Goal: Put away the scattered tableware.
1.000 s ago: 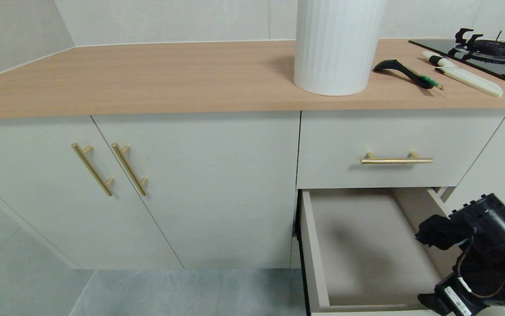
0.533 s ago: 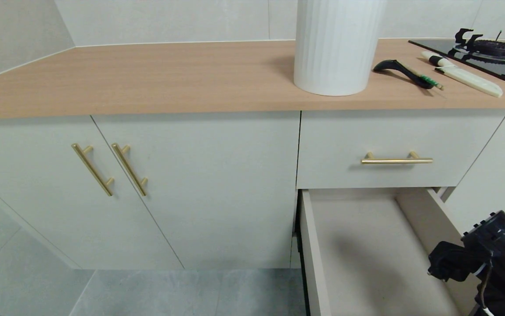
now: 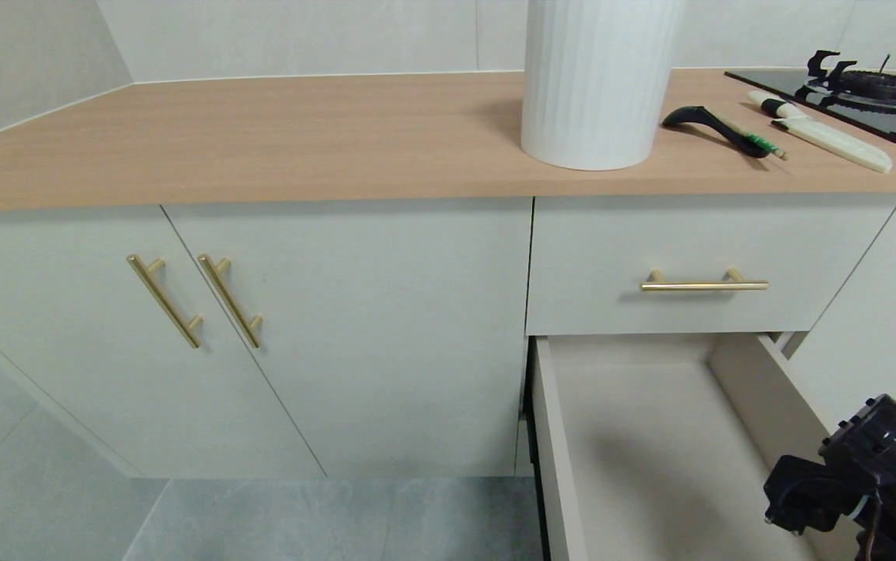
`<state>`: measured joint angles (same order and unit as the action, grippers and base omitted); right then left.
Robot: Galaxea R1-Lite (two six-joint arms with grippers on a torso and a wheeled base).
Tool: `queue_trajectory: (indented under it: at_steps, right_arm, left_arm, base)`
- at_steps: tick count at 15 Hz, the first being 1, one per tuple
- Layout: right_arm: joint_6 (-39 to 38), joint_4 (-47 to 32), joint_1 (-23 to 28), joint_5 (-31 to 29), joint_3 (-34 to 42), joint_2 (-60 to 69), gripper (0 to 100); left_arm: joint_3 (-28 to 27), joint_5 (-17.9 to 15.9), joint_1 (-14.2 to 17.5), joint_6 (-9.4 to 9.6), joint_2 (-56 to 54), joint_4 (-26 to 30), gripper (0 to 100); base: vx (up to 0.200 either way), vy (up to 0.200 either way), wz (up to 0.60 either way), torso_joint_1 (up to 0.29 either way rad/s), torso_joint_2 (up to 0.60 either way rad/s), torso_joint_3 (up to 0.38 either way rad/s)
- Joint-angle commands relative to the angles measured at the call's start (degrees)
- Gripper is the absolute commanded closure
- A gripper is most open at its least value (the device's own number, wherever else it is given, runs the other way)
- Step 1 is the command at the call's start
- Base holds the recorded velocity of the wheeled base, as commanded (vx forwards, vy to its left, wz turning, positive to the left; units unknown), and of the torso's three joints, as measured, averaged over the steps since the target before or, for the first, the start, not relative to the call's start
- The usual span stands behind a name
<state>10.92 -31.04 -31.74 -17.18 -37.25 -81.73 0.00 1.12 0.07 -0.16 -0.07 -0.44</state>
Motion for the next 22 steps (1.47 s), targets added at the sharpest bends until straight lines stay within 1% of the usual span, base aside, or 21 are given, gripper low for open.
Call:
queue_trajectory:
  at_steps: [1,3,4,5,7,8,10,12,14,17,20,22]
  right_arm:
    - [-0.29,1.07,-0.16,-0.14,-0.98,-0.10,0]
    - [-1.87,4.49,0.10,-0.14,-2.21,0.16,0]
    - [-4.68,6.87,0.10,-0.14,-2.38,0.08,0]
    - [-9.34,10.21,0.10,0.21,-3.61,0.51,0]
    - [-13.03,10.91,0.98,2.41,-5.72,1.66,0]
    - [-14.09,11.09,2.56,4.43,-7.22,2.18,0]
    - [-14.26,12.49,3.80,4.87,-8.10,2.62,0]
    - [-14.44,16.54,4.06,4.78,-6.95,2.80,0]
    - [-14.09,18.47,4.06,4.70,-5.28,2.80,0]
    - [-14.09,18.64,4.06,4.61,-5.28,2.80,0]
    - [-14.00,18.56,4.06,4.52,-5.20,3.33,0]
    - [-13.91,18.56,4.06,4.52,-5.11,3.42,0]
  left_arm:
    - [0.00,0.02,0.01,-0.02,0.07,0.00,0]
    - [0.00,0.02,0.01,-0.02,0.07,0.00,0]
    - [0.00,0.02,0.01,-0.02,0.07,0.00,0]
    - [0.00,0.02,0.01,-0.02,0.07,0.00,0]
    - [0.00,0.02,0.01,-0.02,0.07,0.00,0]
    - [0.00,0.02,0.01,-0.02,0.07,0.00,0]
    - [0.00,0.02,-0.07,-0.02,0.07,0.00,0]
    - [0.00,0.02,0.01,-0.02,0.07,0.00,0]
    - [0.00,0.02,-0.07,-0.02,0.07,0.00,0]
    - [0.00,0.02,0.01,-0.02,0.07,0.00,0]
    - [0.00,0.02,0.01,-0.02,0.07,0.00,0]
    - [0.00,0.02,0.01,-0.02,0.07,0.00,0]
  base:
    - [0.000,0.000,0.00,0.000,0.00,0.000]
    - [0.000,0.000,0.00,0.000,0.00,0.000]
    - [0.000,0.000,0.00,0.000,0.00,0.000]
    - [0.000,0.000,0.00,0.000,0.00,0.000]
    - [0.000,0.000,0.00,0.000,0.00,0.000]
    - [0.000,0.000,0.00,0.000,0.00,0.000]
    - [0.000,0.000,0.00,0.000,0.00,0.000]
    - [0.000,0.000,0.00,0.000,0.00,0.000]
    - [0.000,0.000,0.00,0.000,0.00,0.000]
    - [0.000,0.000,0.00,0.027,-0.06,-0.015]
    - [0.000,0.000,0.00,0.141,-0.18,-0.217]
    - [0.000,0.000,0.00,0.193,-0.42,-0.268]
